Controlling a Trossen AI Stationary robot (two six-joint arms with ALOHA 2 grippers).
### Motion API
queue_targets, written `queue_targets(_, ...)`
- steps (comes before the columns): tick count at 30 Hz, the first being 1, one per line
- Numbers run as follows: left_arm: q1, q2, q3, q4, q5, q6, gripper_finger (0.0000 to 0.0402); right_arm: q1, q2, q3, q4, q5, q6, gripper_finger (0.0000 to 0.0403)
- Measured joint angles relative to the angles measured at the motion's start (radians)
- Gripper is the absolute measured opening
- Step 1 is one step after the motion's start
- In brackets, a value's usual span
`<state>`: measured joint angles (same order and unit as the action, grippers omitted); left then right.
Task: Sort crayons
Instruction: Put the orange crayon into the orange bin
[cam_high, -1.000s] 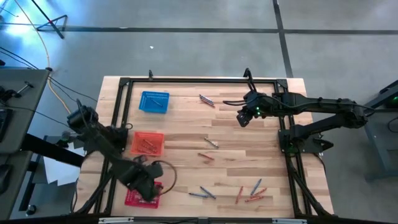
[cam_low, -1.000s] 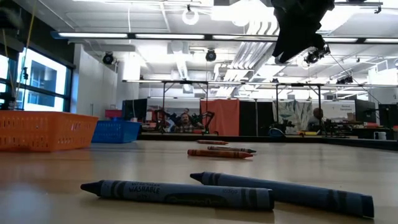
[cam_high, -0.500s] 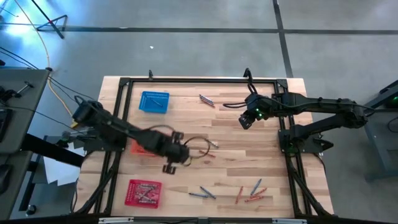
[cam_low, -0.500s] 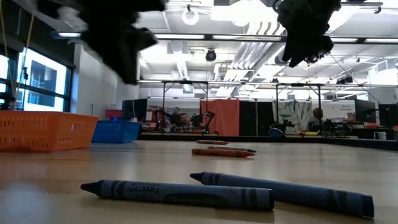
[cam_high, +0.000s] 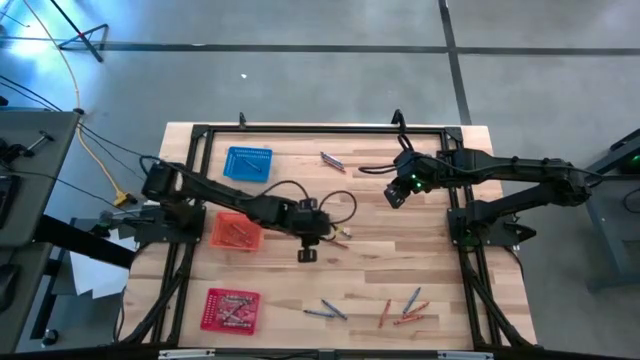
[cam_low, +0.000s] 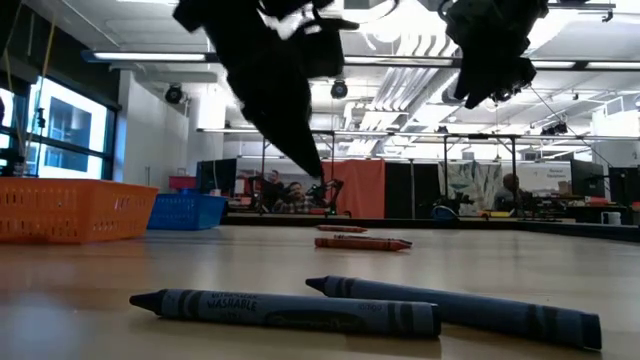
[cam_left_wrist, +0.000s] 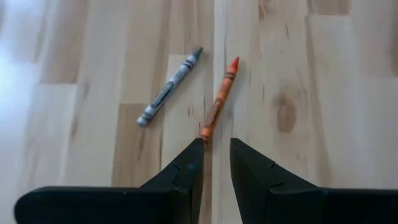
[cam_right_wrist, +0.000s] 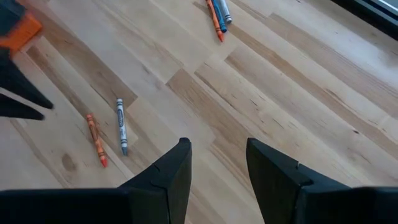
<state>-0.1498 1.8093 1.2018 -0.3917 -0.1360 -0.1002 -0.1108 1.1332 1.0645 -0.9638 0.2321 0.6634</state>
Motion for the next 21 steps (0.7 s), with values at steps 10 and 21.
queue_targets(10, 0.04, 0.084, 0.001, 0.085, 0.066, 0.053, 0.0065, 0.0, 0.0, 0.0, -0.005, 0.0, -0.016, 0.0149)
queue_targets(21, 0.087, 0.127, 0.0, 0.159, 0.085, 0.068, 0.0065, 0.0, 0.0, 0.0, -0.005, 0.0, -0.016, 0.0149)
